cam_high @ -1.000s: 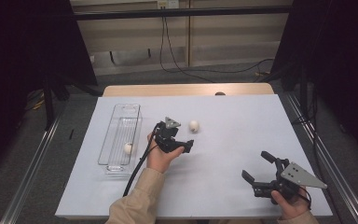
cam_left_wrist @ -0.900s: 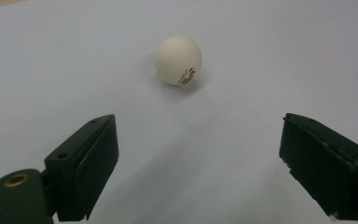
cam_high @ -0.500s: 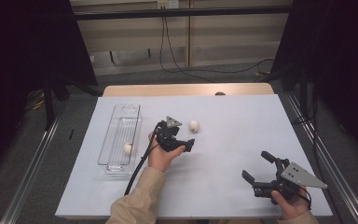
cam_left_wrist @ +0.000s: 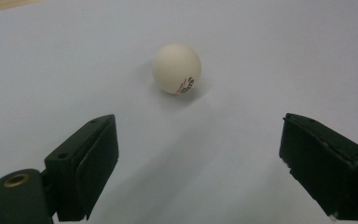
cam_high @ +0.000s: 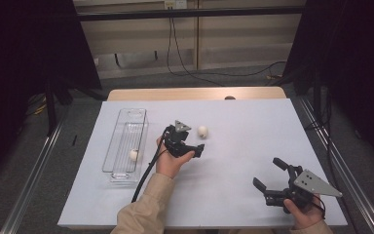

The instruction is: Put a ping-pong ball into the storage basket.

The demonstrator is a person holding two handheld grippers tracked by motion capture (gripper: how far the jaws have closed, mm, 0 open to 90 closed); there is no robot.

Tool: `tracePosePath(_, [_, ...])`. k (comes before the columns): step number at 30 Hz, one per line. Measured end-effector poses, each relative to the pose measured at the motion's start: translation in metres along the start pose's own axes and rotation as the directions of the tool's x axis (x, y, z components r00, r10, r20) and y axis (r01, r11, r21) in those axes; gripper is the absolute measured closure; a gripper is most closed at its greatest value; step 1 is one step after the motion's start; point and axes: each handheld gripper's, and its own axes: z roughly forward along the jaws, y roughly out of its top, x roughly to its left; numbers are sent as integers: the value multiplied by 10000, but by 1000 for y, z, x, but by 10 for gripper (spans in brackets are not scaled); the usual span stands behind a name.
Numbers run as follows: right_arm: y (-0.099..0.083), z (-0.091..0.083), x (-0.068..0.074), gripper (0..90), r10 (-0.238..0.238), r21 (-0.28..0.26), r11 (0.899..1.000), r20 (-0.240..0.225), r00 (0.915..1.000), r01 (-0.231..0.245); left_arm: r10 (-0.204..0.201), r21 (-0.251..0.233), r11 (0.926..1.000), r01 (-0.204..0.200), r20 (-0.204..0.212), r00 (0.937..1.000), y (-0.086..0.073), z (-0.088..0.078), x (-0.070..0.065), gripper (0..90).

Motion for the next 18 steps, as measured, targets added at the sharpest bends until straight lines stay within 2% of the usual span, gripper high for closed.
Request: tracePosePath(18, [0,1,0,29,-3,21,10000,-5,10000,3,-76,-63,10000,76,38,10000,1,6,0,118])
